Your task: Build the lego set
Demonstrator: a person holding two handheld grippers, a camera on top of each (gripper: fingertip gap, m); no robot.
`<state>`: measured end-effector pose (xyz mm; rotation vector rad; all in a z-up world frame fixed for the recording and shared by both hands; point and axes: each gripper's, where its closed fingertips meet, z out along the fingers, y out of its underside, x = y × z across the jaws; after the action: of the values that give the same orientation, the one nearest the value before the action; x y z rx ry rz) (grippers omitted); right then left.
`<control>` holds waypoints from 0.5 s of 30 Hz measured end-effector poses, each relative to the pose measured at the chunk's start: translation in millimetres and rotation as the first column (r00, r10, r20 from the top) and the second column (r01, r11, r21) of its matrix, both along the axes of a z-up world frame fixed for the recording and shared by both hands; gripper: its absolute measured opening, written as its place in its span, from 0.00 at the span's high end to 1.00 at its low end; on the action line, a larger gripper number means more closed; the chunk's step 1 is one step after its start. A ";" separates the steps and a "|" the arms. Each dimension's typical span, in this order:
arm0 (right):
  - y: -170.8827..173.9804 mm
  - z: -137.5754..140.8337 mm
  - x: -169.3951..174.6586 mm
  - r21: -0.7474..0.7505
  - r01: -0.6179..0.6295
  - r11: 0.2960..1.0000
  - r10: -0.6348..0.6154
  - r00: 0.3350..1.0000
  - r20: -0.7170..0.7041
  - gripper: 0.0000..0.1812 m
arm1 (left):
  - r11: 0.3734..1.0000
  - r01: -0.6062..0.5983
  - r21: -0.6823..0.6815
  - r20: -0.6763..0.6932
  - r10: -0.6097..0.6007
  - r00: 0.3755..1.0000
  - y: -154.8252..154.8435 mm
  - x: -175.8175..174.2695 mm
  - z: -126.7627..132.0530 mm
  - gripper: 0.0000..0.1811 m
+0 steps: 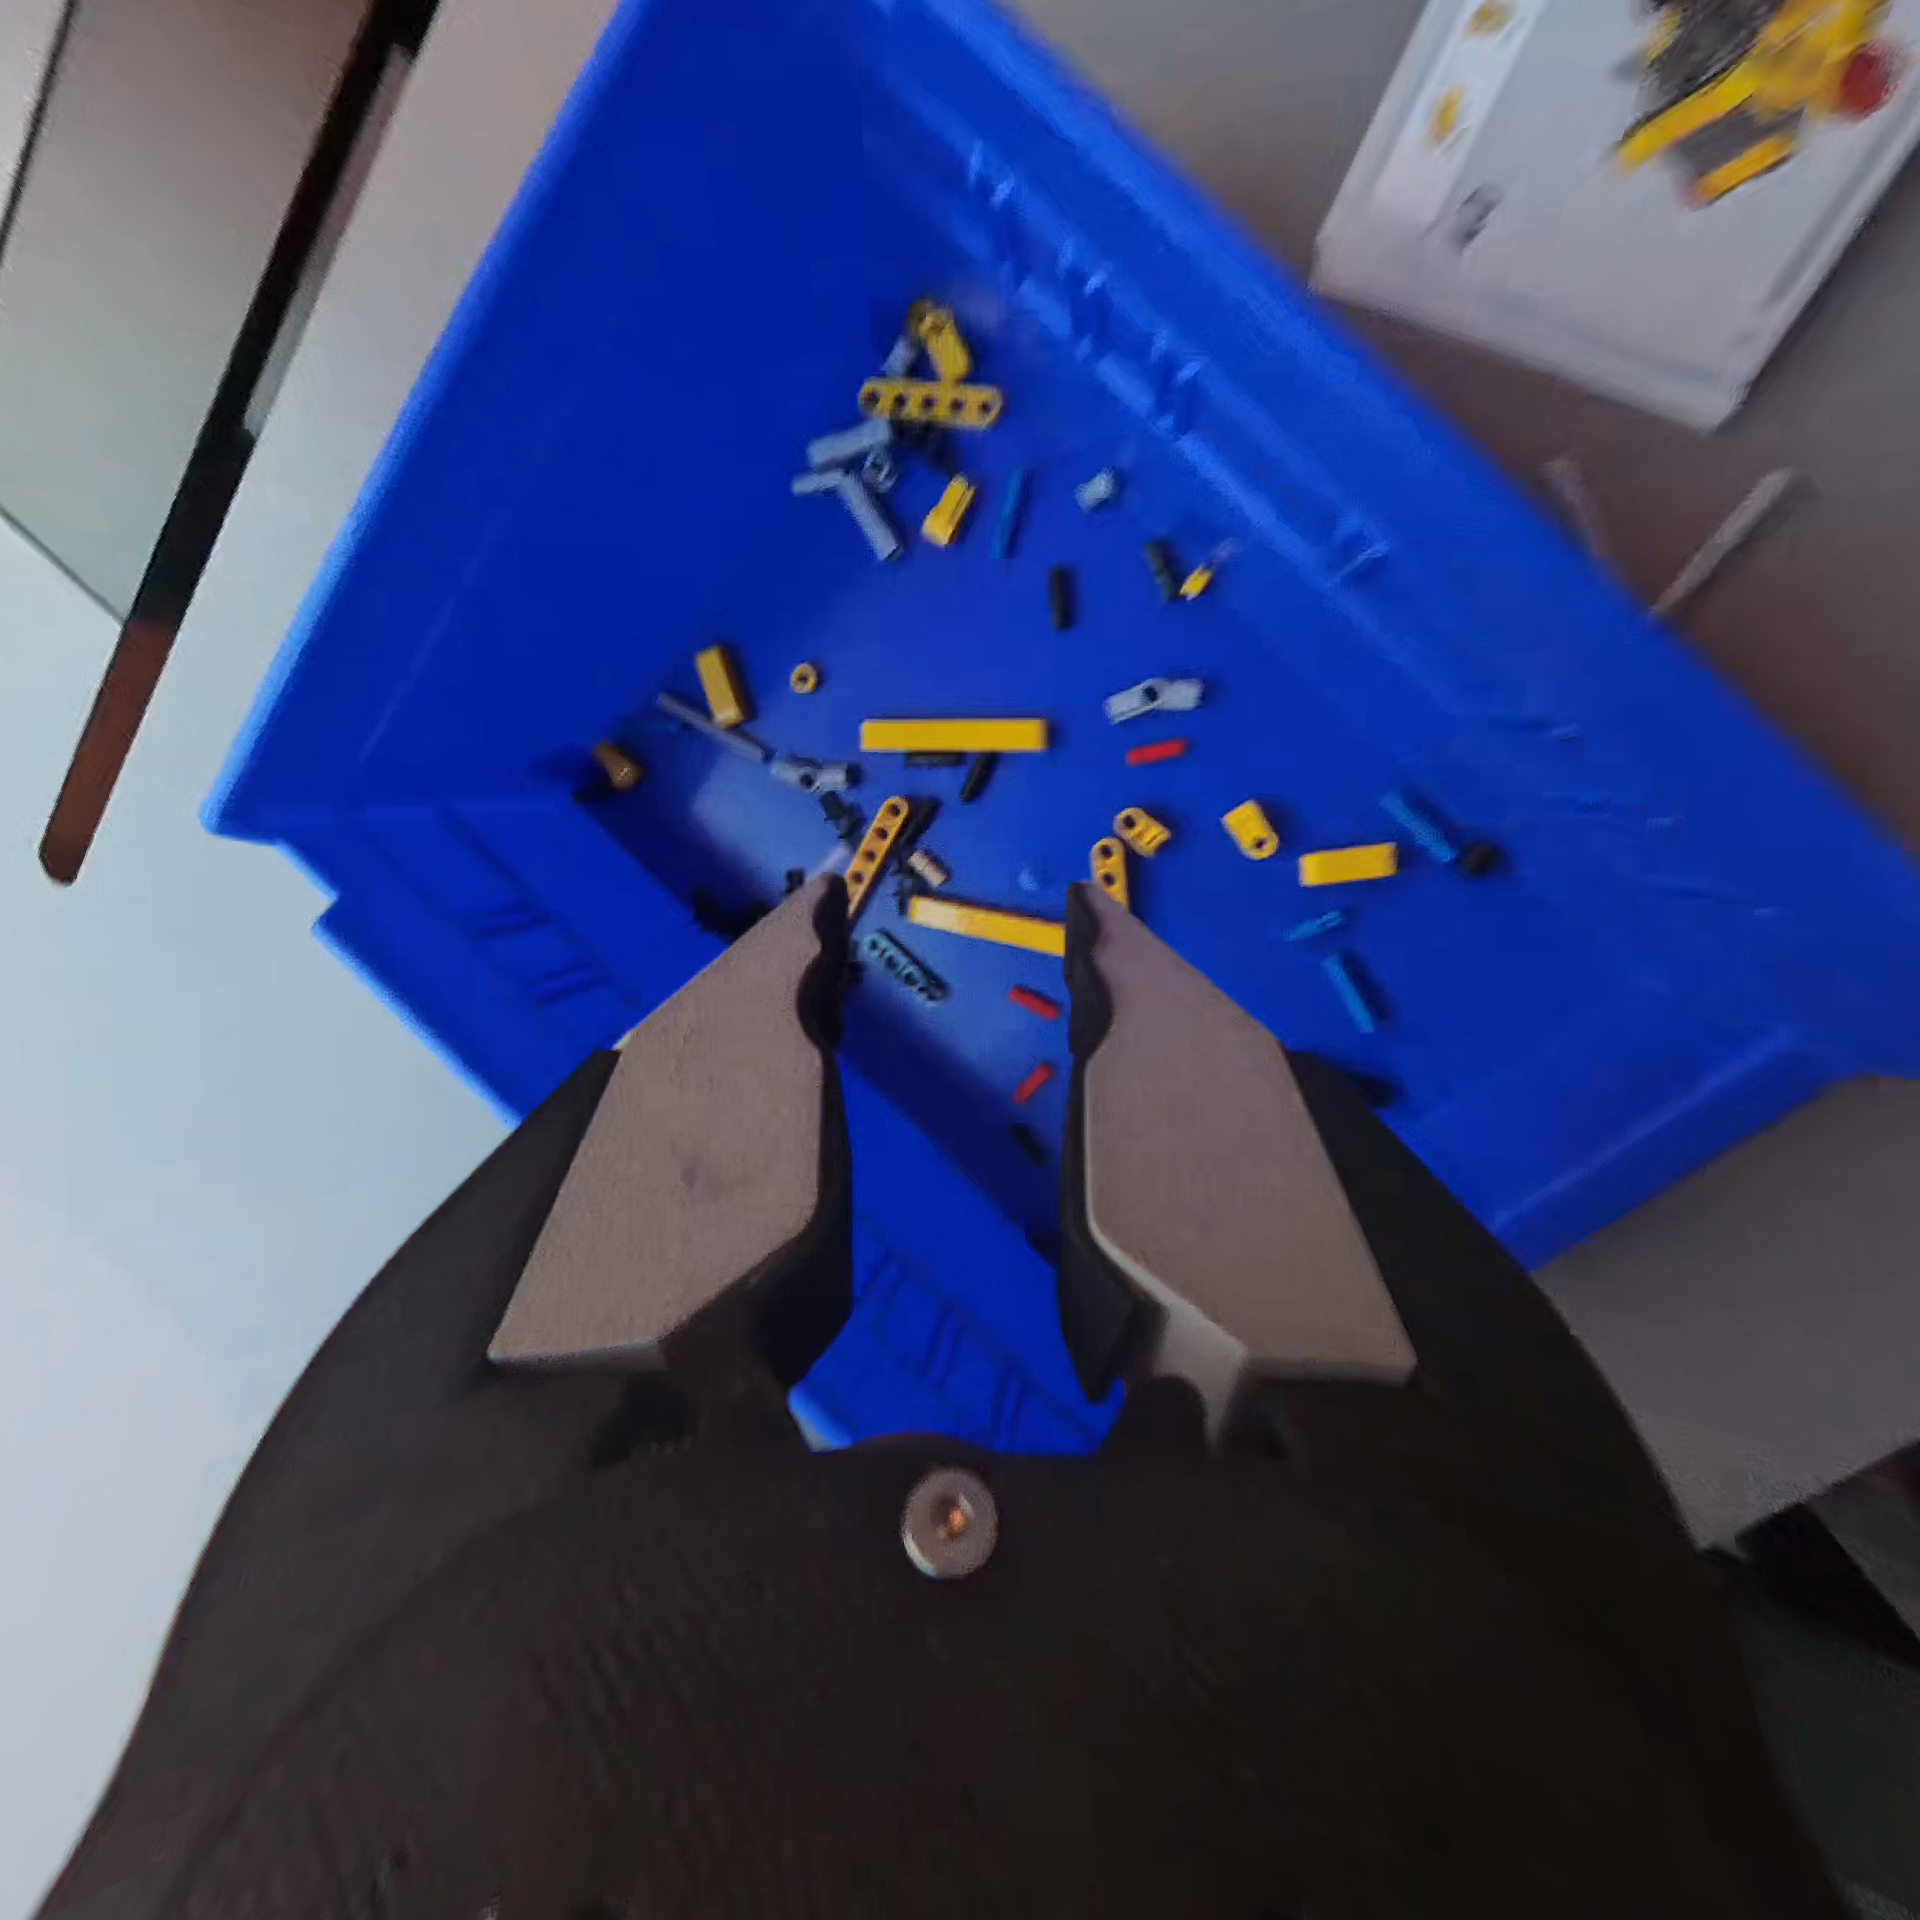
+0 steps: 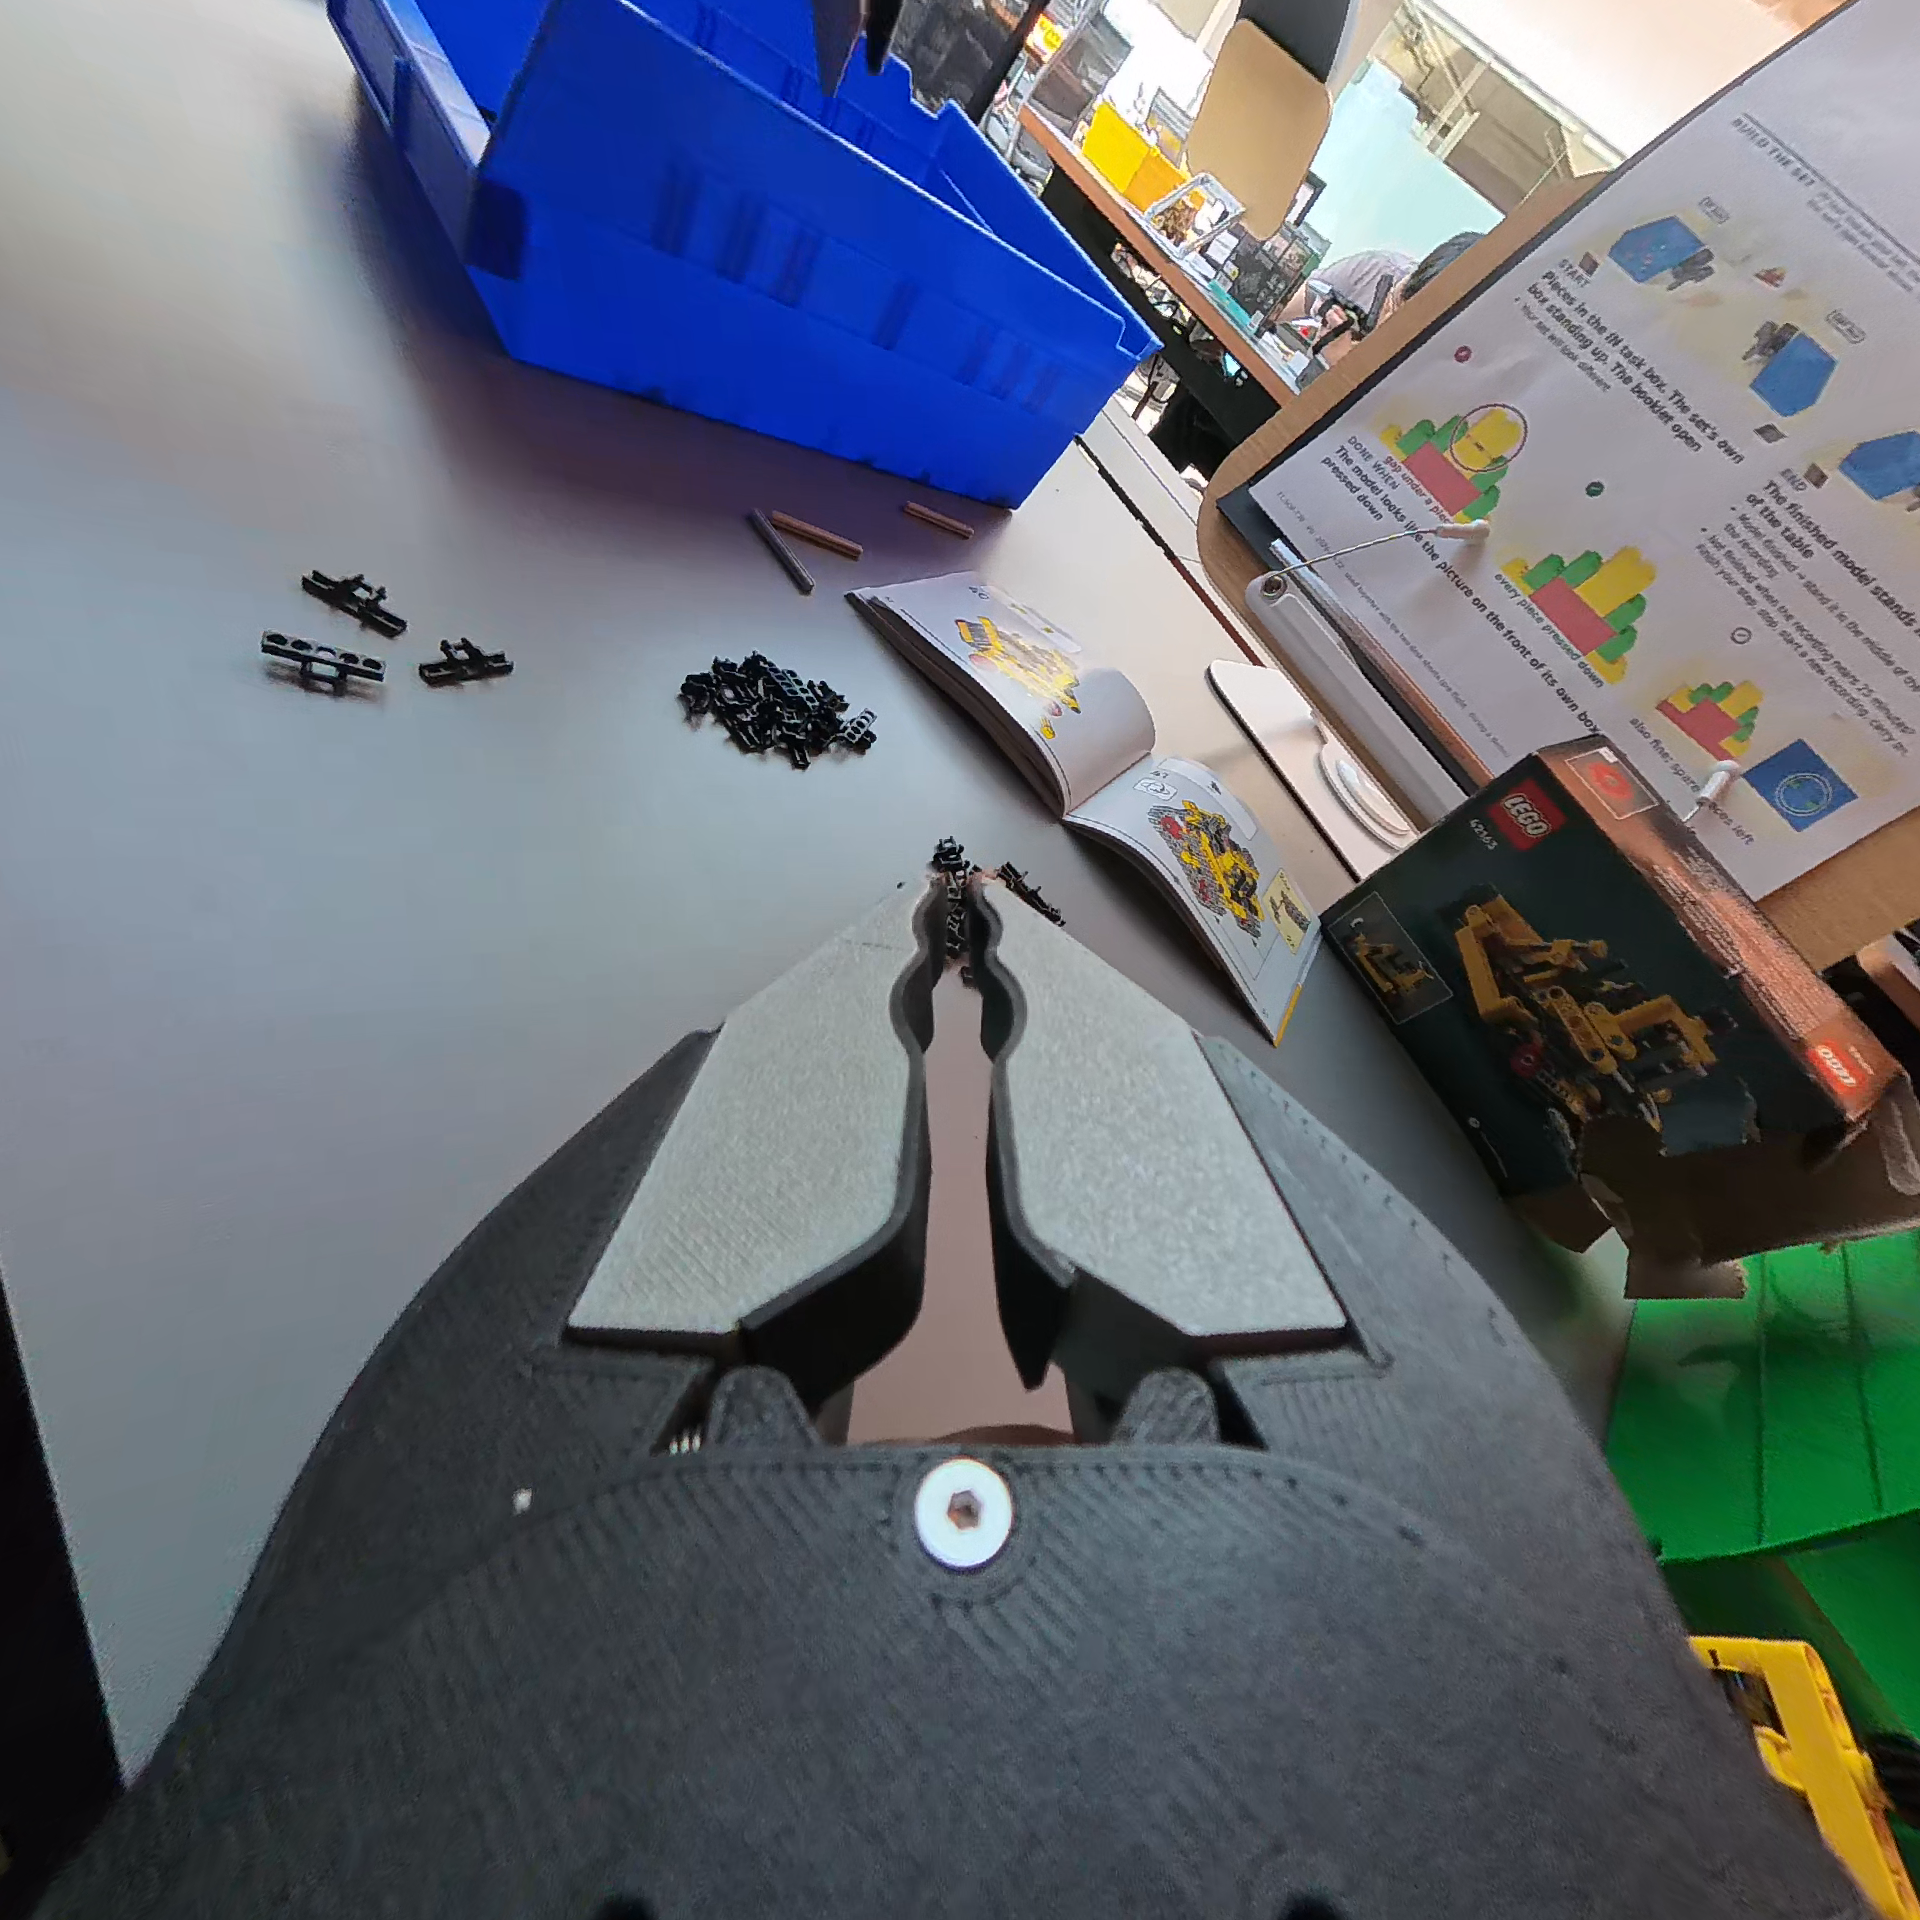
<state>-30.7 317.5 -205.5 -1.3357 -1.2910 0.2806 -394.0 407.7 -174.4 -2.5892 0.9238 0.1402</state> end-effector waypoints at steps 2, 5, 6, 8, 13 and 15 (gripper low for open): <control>0.4 -0.7 0.0 0.000 0.002 1.000 -0.002 1.000 0.004 1.00 | 0.999 -0.019 -0.042 -0.177 0.011 0.984 9.6 -33.3 -16.6 0.77; 1.5 -1.3 0.3 0.001 0.009 1.000 -0.009 1.000 0.008 1.00 | 0.995 0.008 -0.099 -0.332 -0.041 0.942 21.7 -56.2 -30.8 0.77; 1.9 -1.7 0.5 0.001 0.011 1.000 -0.011 1.000 0.010 1.00 | 0.992 0.018 -0.125 -0.350 -0.061 0.935 24.8 -58.1 -35.9 0.77; 2.0 -2.1 0.6 0.003 0.013 1.000 -0.013 1.000 0.013 1.00 | 0.985 -0.007 -0.171 -0.385 -0.061 0.921 31.1 -64.5 -44.9 0.78; 1.4 -1.5 1.1 0.004 0.010 1.000 -0.010 1.000 0.010 1.00 | 0.964 -0.104 -0.244 -0.453 -0.019 0.891 41.3 -83.0 -64.6 0.79; 1.3 -1.1 1.4 0.002 0.009 1.000 -0.009 1.000 0.007 1.00 | 0.952 -0.121 -0.280 -0.448 -0.018 0.894 38.8 -85.4 -72.6 0.79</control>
<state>-29.3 318.7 -206.5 -1.3410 -1.2905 0.2687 -479.4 446.4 -247.0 -2.9295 1.1009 0.6863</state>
